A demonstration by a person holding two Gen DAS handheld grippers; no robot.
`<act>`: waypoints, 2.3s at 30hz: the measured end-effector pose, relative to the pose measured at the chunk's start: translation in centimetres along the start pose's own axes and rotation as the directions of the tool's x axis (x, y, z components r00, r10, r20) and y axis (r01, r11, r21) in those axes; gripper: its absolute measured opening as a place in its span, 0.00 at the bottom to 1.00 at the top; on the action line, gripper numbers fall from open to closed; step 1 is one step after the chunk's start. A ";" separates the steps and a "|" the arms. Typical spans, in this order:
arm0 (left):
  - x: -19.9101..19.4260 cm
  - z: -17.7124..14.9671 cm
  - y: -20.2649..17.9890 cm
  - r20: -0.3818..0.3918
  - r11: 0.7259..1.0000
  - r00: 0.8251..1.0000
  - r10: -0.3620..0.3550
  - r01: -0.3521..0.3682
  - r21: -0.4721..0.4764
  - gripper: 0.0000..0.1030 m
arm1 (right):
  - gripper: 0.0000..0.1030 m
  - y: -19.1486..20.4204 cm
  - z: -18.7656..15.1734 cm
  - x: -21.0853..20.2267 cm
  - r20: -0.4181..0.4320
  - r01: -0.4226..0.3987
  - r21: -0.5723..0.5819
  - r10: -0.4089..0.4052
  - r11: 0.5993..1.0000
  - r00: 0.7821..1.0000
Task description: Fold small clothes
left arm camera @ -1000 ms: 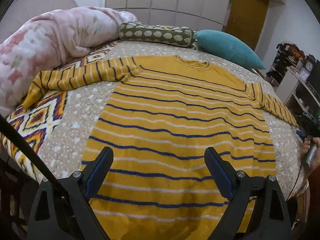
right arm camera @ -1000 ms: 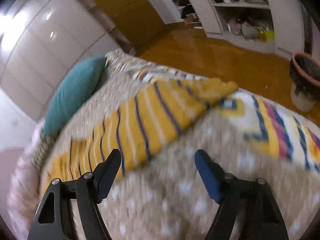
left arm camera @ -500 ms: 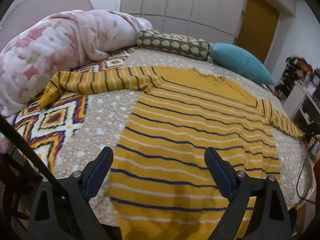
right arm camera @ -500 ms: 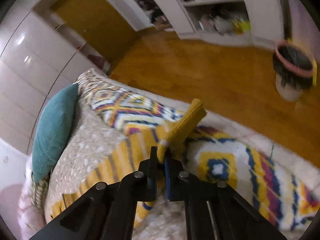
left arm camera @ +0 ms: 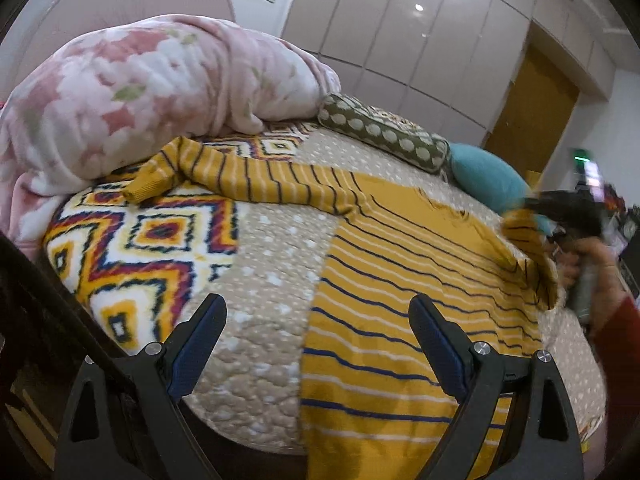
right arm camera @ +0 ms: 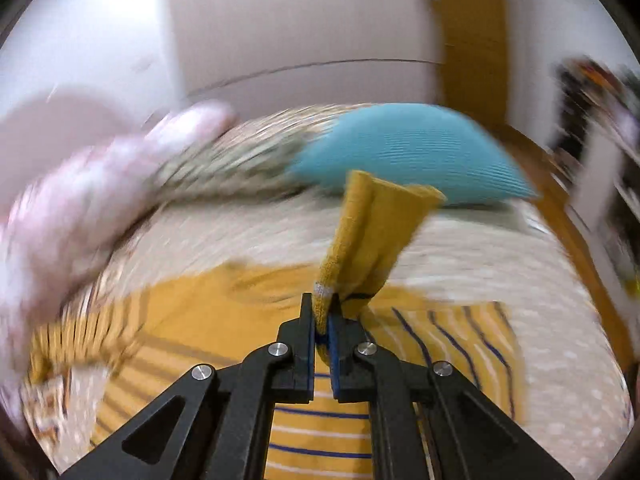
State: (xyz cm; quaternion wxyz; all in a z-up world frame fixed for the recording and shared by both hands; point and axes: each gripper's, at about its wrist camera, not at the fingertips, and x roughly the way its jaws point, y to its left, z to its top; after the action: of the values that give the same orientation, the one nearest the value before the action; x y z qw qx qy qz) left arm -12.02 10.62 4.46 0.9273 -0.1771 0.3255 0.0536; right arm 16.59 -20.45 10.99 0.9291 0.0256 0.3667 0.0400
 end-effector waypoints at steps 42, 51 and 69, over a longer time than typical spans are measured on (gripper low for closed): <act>14.0 10.9 18.3 -0.050 0.897 0.928 0.369 -0.370 -0.242 0.89 | 0.61 1.4 -19.1 -1.2 -0.135 -0.175 -0.046 0.167 0.984 0.977; 19.9 12.3 16.6 -0.174 0.919 0.905 0.388 -0.365 0.149 0.10 | 0.67 3.0 -19.9 -0.3 -0.122 -0.115 -0.110 0.102 0.987 0.987; 9.7 18.1 -15.2 -0.279 0.842 0.860 -0.426 0.490 0.224 0.22 | 0.67 1.3 -20.2 -0.8 -0.099 -0.204 -0.032 0.200 0.978 0.975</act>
State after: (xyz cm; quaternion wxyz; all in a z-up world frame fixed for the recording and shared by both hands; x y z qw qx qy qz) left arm 9.43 2.87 15.96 0.8869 -0.1186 0.3774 -0.2384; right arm 2.16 -18.89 -3.10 0.9019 0.0413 0.4053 0.1433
